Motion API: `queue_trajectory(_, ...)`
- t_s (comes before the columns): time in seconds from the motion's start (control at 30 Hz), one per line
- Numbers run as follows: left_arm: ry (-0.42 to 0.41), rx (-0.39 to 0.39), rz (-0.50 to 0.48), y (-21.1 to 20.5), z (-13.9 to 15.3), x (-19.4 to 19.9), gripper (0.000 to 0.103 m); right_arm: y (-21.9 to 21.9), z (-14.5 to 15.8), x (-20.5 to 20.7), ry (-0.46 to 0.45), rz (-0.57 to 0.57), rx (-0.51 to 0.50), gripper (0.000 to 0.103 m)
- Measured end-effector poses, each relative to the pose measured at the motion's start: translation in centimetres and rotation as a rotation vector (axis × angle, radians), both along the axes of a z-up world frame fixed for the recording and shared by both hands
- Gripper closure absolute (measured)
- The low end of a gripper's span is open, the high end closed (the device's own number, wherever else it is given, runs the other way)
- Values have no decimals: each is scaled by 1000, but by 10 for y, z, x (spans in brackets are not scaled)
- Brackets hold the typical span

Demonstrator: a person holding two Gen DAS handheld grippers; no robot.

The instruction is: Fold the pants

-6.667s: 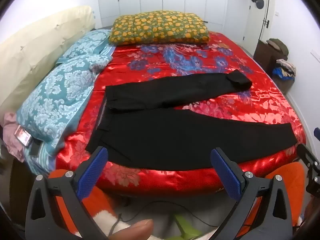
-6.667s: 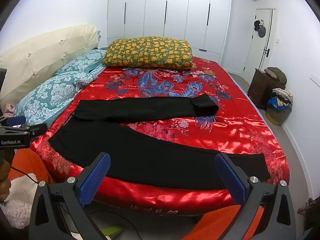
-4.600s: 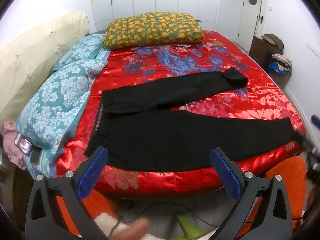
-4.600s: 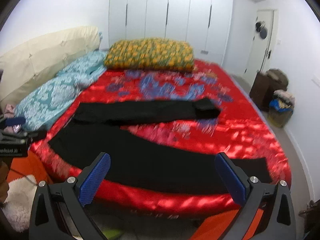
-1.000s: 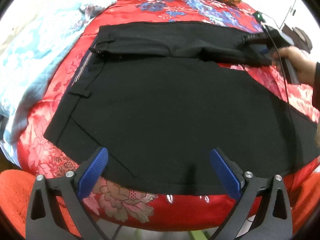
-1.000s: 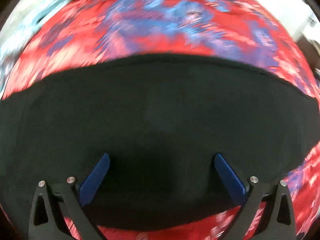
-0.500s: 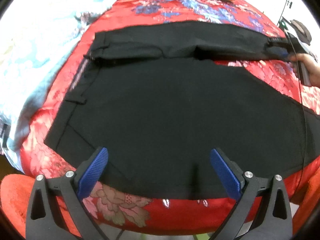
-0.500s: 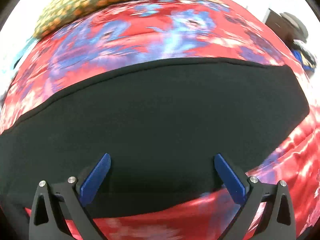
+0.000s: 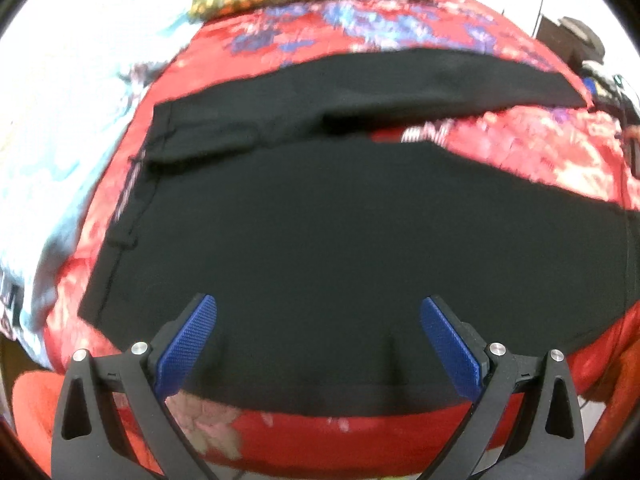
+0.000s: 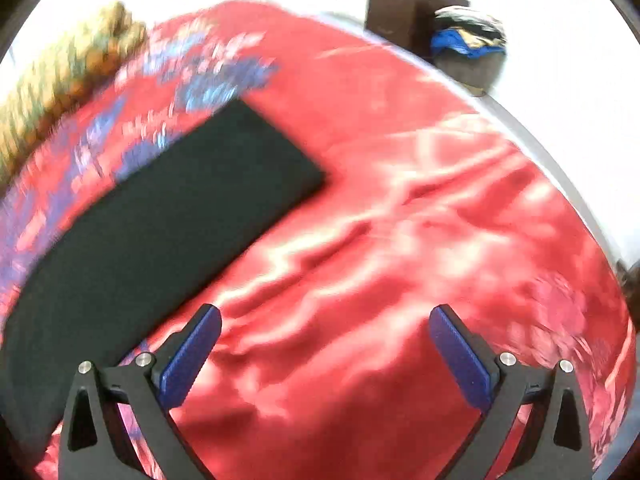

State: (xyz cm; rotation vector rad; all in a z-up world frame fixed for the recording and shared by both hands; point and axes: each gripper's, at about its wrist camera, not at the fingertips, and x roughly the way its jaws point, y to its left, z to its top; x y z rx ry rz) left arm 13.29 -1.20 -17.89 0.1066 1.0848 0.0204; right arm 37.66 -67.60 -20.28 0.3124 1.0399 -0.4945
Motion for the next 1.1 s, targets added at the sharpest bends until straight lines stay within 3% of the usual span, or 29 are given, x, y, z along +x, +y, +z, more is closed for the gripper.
queue_trajectory(0.13,-27,2,-24,0,0,16,1,22,38,-58,-99,25,61,0)
queue_trajectory(0.2,-22,27,-25,3,-15,23,1,52,54,-86,-123,78,91,0)
queue_trajectory(0.33,64,4,-4,22,-55,22,1,136,71,-146,-149,232,154,0)
queue_trajectory(0.43,66,-53,5,31,-61,15,0,223,65,-197,-140,379,179,0)
queue_trajectory(0.57,71,-48,9,31,-60,13,0,327,40,-249,-107,521,204,0)
queue_trajectory(0.7,70,-54,7,33,-60,7,0,385,28,-268,-109,584,134,0)
queue_trajectory(0.87,79,-64,-19,39,-62,7,0,410,6,-267,-44,633,7,0)
queue_trajectory(1.0,70,-66,-28,40,-63,6,0,401,-31,-268,66,606,11,0)
queue_trajectory(1.1,60,-65,-36,40,-63,4,0,403,-33,-271,43,629,-28,0)
